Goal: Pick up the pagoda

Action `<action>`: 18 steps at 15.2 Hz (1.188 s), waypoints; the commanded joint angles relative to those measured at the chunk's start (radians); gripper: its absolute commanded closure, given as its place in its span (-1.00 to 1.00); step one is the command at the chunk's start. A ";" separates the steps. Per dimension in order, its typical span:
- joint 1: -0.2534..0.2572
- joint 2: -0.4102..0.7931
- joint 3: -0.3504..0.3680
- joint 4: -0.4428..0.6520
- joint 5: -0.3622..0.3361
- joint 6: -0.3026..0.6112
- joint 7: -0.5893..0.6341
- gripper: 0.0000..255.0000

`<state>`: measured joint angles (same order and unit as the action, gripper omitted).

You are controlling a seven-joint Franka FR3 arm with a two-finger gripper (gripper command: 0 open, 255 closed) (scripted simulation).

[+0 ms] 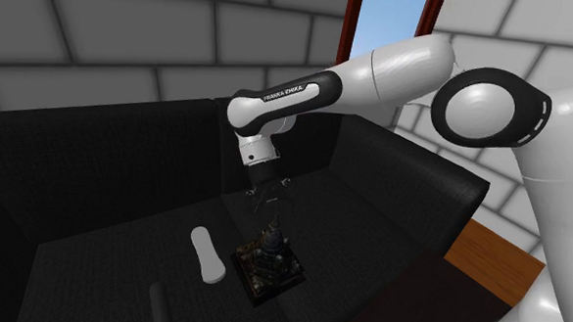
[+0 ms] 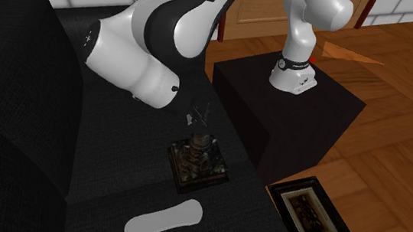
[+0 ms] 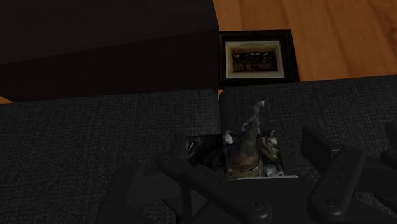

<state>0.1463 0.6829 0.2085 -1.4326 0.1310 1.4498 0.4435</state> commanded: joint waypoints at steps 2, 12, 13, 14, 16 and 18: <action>0.002 0.019 -0.002 -0.007 -0.003 0.026 -0.004 -1.00; 0.002 0.019 -0.002 -0.009 -0.003 0.028 -0.004 1.00; 0.002 0.019 -0.002 -0.007 -0.003 0.026 -0.004 1.00; 0.001 0.012 -0.001 -0.004 -0.002 0.016 -0.003 1.00; 0.000 0.000 0.000 0.002 0.000 -0.002 0.000 1.00; -0.001 -0.012 0.002 0.010 0.002 -0.022 0.004 1.00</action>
<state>0.1452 0.6730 0.2093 -1.4351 0.1323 1.4423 0.4449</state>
